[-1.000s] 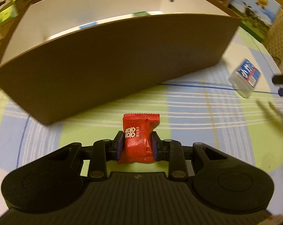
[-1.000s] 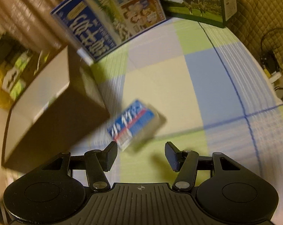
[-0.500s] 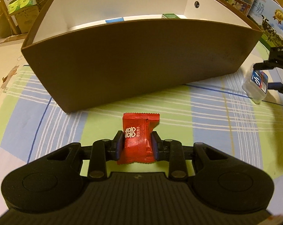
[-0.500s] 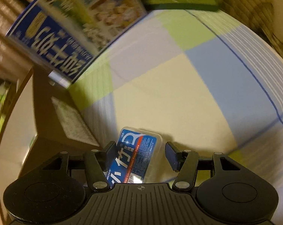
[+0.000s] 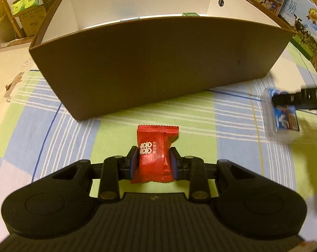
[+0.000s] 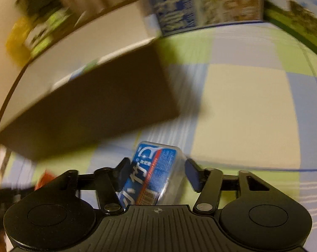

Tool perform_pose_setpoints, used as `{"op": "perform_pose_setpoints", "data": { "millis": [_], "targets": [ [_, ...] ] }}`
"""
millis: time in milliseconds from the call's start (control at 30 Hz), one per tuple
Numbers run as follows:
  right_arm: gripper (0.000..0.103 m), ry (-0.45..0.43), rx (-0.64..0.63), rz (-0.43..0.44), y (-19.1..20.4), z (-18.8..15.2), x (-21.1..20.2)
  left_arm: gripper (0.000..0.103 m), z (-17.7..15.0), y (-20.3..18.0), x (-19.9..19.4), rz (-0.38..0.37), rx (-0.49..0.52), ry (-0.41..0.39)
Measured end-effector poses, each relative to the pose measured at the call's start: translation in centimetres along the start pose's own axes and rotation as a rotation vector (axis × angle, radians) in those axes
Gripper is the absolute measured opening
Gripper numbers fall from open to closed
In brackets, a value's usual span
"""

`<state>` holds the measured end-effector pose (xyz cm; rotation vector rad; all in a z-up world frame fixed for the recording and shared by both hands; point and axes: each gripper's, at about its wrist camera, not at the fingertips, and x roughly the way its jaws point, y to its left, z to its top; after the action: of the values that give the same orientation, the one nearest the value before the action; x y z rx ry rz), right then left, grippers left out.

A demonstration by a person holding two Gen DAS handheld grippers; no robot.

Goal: Organize objects
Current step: 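Lift the red packet and toothpick case and carry both over the brown box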

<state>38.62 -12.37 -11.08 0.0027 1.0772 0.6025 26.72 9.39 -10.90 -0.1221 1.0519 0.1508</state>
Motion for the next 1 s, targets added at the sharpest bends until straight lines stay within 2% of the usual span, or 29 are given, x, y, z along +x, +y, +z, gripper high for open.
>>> {"op": "perform_pose_setpoints", "data": {
  "millis": [233,533,700,867,1000],
  "targets": [
    [0.053,0.057,-0.181,0.048,3.7,-3.2,-0.6,0.026,-1.2,-0.7,-0.5,0.008,-0.007,0.011],
    [0.053,0.111,-0.353,0.12,6.9,-7.9,-2.2,0.026,-4.8,-1.0,-2.6,0.006,-0.041,0.043],
    [0.056,0.157,-0.313,0.1,7.8,-9.2,-2.6,0.027,-7.1,-1.3,-4.3,0.002,-0.078,0.072],
    [0.069,0.189,-0.286,0.052,8.2,-10.0,-3.1,0.036,-7.6,-1.5,-4.7,0.005,-0.083,0.079],
    [0.07,0.196,-0.239,0.046,8.0,-10.6,-3.3,0.039,-7.6,-1.7,-4.5,0.012,-0.088,0.082]
  ]
}}
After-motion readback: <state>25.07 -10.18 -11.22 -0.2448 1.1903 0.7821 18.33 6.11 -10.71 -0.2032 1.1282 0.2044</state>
